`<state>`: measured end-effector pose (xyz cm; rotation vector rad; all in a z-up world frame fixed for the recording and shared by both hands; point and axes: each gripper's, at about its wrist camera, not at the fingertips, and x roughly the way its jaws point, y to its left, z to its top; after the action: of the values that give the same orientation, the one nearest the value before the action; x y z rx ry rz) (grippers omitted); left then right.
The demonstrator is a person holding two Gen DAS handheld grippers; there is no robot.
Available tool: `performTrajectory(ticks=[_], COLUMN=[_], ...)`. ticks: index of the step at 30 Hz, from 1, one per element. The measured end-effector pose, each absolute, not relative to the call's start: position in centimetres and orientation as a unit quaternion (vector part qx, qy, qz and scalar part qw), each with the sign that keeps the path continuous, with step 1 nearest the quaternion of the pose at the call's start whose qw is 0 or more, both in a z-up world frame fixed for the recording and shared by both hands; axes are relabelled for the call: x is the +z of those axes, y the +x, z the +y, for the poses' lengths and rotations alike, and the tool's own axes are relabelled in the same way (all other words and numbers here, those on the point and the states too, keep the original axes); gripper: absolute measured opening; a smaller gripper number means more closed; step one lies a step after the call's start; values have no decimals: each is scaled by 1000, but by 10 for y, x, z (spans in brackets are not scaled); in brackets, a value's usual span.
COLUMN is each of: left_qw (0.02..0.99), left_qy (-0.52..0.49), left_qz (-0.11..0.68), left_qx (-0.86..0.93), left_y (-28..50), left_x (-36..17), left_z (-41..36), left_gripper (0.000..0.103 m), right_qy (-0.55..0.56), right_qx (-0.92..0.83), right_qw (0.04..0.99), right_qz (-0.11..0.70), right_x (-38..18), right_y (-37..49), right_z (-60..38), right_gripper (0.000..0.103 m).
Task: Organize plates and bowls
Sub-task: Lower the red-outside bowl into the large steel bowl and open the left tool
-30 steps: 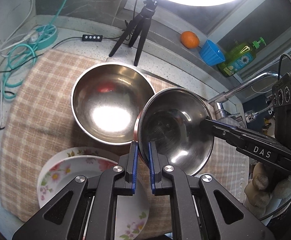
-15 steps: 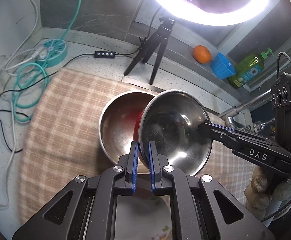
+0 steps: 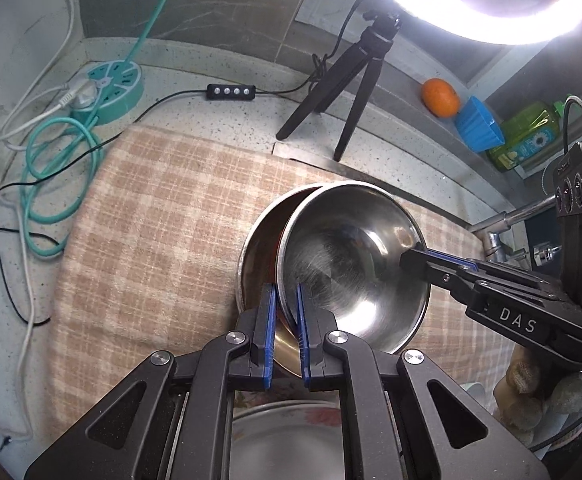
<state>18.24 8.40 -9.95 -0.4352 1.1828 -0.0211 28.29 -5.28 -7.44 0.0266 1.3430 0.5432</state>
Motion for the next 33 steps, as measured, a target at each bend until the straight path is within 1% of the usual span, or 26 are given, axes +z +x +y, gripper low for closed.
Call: performTrajectory(ticks=[14, 33], left_qw=[797, 796], left_qy=[-196, -187], left_qz=[571, 576], left_qx=[-9, -6], left_y=[189, 192], left_x=[-114, -120], left_z=[82, 80], left_gripper=[8, 8], right_qy=[-16, -35], right_qx=[233, 234], right_qw=[739, 735], right_qz=[632, 635], right_x=[-101, -102], right_y=[292, 290], right_z=[-43, -39], right_gripper=[7, 7])
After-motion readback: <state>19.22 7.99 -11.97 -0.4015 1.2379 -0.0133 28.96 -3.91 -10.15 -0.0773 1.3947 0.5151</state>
